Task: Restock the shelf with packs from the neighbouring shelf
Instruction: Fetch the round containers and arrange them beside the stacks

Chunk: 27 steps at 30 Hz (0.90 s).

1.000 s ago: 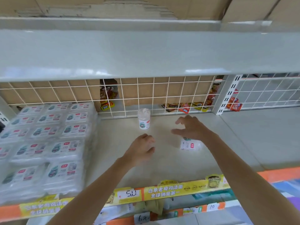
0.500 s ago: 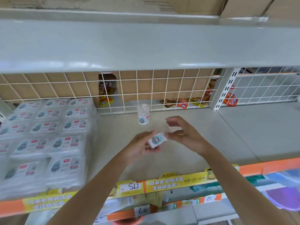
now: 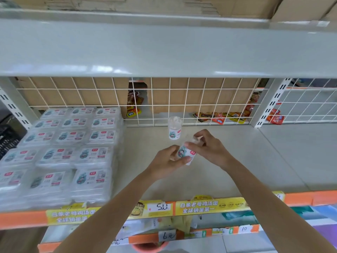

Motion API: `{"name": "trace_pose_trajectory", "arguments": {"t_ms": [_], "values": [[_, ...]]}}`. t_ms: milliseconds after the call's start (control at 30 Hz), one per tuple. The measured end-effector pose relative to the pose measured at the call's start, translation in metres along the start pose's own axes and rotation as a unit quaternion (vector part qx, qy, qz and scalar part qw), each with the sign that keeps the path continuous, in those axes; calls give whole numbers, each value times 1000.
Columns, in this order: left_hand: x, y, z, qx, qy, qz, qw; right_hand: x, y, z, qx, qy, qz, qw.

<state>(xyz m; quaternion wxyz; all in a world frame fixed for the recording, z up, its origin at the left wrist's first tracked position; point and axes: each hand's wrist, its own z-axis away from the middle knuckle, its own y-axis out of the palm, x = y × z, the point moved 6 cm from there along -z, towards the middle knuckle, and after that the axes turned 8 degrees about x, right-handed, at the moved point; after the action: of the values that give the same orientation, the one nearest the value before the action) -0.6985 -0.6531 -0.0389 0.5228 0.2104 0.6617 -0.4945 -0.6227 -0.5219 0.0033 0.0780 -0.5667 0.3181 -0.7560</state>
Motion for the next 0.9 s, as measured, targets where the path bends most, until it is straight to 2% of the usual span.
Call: {"name": "trace_pose_trajectory", "arguments": {"t_ms": [133, 233, 300, 400, 600, 767, 833, 900], "values": [[-2, 0, 0, -5, 24, -132, 991, 2, 9, -2, 51, -29, -4, 998], [6, -5, 1, -32, 24, -237, 971, -2, -4, -14, -34, -50, 63, 996], [15, -8, 4, -27, 9, -247, 969, -9, -9, -26, -72, -41, 111, 990], [21, -5, 9, 9, 20, -292, 956, -22, -6, -47, -60, -15, 122, 991], [19, -12, 11, 20, 17, -312, 950, -11, -11, -79, -43, 2, 146, 988], [7, -6, 7, 41, 25, -371, 928, -14, -11, -71, -56, -1, 101, 993], [-2, 1, 3, 54, 37, -396, 916, -19, -17, -57, -67, -10, 131, 989], [-14, 15, -3, 76, 57, -429, 898, -29, -25, -36, -46, -29, 199, 978]]}}
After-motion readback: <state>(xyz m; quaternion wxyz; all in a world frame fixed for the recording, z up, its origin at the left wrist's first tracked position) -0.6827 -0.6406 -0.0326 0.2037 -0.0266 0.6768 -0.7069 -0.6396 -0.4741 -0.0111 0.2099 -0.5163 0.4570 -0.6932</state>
